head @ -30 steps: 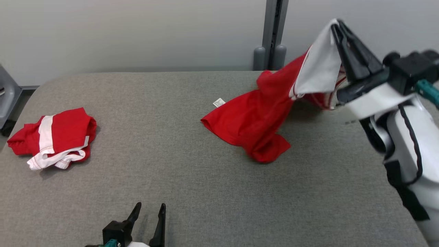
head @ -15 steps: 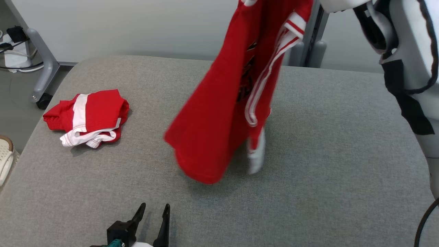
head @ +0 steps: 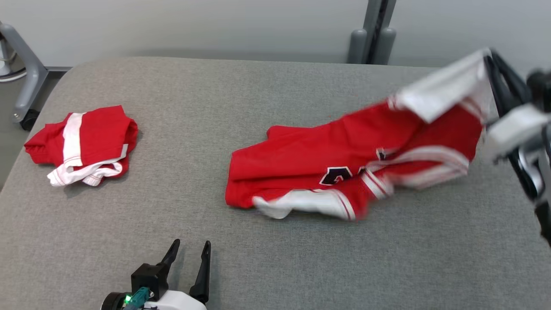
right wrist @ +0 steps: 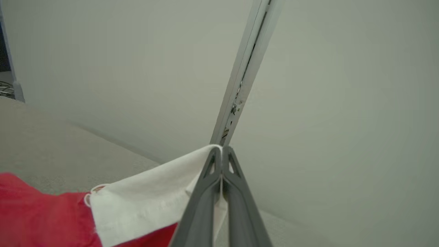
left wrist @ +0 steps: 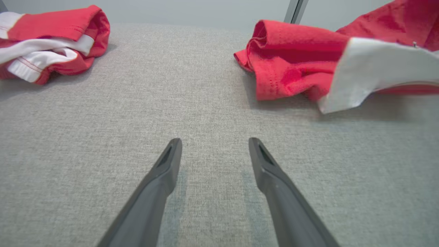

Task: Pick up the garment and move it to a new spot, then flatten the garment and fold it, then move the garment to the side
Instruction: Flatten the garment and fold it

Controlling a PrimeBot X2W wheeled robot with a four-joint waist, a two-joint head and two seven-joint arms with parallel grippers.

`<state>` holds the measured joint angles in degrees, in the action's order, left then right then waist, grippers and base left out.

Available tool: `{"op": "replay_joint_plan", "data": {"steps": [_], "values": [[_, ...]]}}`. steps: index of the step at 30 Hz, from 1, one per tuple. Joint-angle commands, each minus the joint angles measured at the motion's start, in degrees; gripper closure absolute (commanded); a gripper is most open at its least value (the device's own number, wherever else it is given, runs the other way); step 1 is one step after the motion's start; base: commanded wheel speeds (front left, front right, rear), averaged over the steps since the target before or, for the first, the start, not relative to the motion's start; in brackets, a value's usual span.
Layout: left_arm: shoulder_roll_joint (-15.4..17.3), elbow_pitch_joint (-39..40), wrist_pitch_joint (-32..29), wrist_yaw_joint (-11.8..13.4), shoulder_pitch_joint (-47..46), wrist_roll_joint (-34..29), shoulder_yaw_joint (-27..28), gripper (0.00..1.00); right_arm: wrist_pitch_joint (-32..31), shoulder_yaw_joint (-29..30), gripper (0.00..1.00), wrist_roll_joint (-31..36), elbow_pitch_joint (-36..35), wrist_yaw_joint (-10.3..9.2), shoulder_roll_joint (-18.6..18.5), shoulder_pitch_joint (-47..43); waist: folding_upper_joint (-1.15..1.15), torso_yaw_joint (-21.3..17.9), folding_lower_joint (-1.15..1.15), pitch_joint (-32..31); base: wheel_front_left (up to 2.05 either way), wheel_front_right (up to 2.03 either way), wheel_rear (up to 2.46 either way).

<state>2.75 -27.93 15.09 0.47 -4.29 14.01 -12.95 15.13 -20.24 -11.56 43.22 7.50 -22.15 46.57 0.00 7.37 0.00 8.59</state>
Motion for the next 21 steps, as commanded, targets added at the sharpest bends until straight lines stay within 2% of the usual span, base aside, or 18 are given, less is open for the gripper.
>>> {"op": "replay_joint_plan", "data": {"steps": [1, 9, 10, 11, 12, 21], "values": [[0.3, 0.1, 0.1, -0.3, -1.1, -0.5, 0.3, 0.0, 0.0, 0.8, 1.0, -0.2, -0.4, -0.02, -0.3, -1.9, 0.0, -0.4, 0.0, 0.2, 0.0, 0.0, 0.0], [0.2, -0.5, 0.1, -0.9, 0.6, -1.7, 2.3, 0.0, 0.0, 9.7, 1.0, 2.1, -4.3, -0.02, 3.0, -20.7, 0.0, -2.7, 0.0, -1.3, 0.0, 0.0, 0.0], [0.3, -0.4, 0.1, -0.9, 0.7, -1.9, 2.5, 0.0, 0.0, 10.6, 0.84, 2.2, -4.7, -0.02, 3.7, -22.0, 0.0, -3.0, 0.0, -1.5, 0.0, 0.0, 0.0], [0.2, -0.4, 0.1, -0.8, 0.8, -1.9, 2.7, 0.0, 0.0, 11.5, 0.05, 1.9, -4.9, -0.02, 4.6, -23.2, 0.0, -3.3, 0.0, -1.8, 0.0, 0.0, 0.0], [0.3, -0.4, 0.1, -0.8, 1.0, -1.9, 2.9, 0.0, 0.0, 12.0, 0.0, 2.0, -5.0, -0.02, 5.1, -24.2, 0.0, -3.6, 0.0, -2.1, 0.0, 0.0, 0.0], [0.3, 0.6, 0.1, -0.5, 1.1, -0.9, 4.3, 0.0, 0.0, 19.9, 0.0, 3.4, -6.2, -0.02, 9.4, -31.2, 0.0, -6.0, 0.0, -4.6, 0.0, 0.0, 0.0]]}}
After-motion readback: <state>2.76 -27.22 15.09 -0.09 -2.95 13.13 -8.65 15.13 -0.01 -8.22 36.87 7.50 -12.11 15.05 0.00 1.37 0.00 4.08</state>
